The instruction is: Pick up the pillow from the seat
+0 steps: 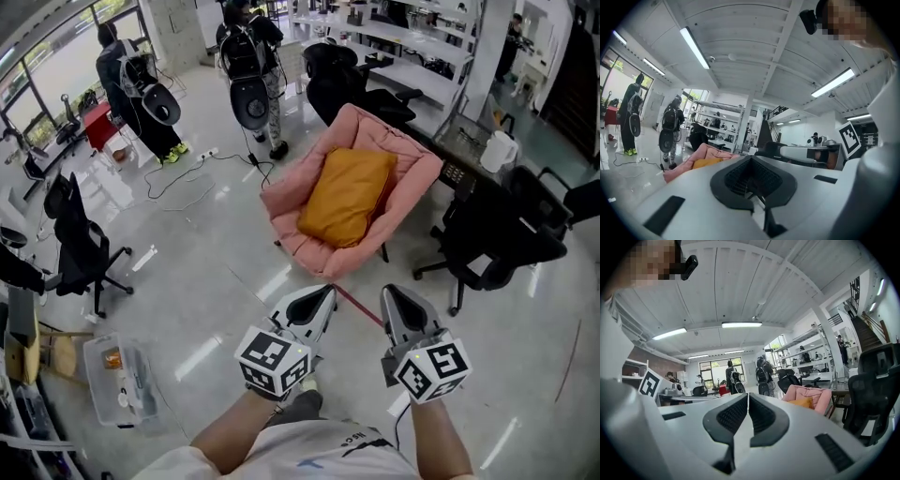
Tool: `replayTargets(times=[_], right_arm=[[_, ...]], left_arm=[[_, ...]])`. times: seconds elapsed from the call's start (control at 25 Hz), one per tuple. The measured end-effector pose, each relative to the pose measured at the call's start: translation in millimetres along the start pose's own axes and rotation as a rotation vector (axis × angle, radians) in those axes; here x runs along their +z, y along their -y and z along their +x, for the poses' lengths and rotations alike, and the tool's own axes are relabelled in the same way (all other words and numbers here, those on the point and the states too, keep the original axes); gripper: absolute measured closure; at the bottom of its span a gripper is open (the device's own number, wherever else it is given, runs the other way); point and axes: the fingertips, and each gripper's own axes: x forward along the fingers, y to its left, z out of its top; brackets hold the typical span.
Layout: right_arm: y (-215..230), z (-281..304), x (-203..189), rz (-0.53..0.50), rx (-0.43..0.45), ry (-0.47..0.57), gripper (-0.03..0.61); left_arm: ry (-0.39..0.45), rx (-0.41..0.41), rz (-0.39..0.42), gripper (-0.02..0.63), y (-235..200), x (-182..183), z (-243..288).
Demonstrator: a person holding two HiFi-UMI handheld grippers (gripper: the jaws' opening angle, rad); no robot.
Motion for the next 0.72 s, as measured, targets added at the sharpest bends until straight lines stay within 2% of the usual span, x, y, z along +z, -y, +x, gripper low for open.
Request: replayTargets(times=[0.32,0.72], right_arm=[[6.1,96.7,-0.2,0.006,-0.034,-0.032,0.56],[21.9,162.3,10.1,-0.005,-0.012,-0.031,0.56]], left_arm=[[-0.015,-0.045,-0.025,0.603,-83.4,10.9,41.2],[0.001,-0.046,-0.037,0.603,-130.3,25.6,78.5]])
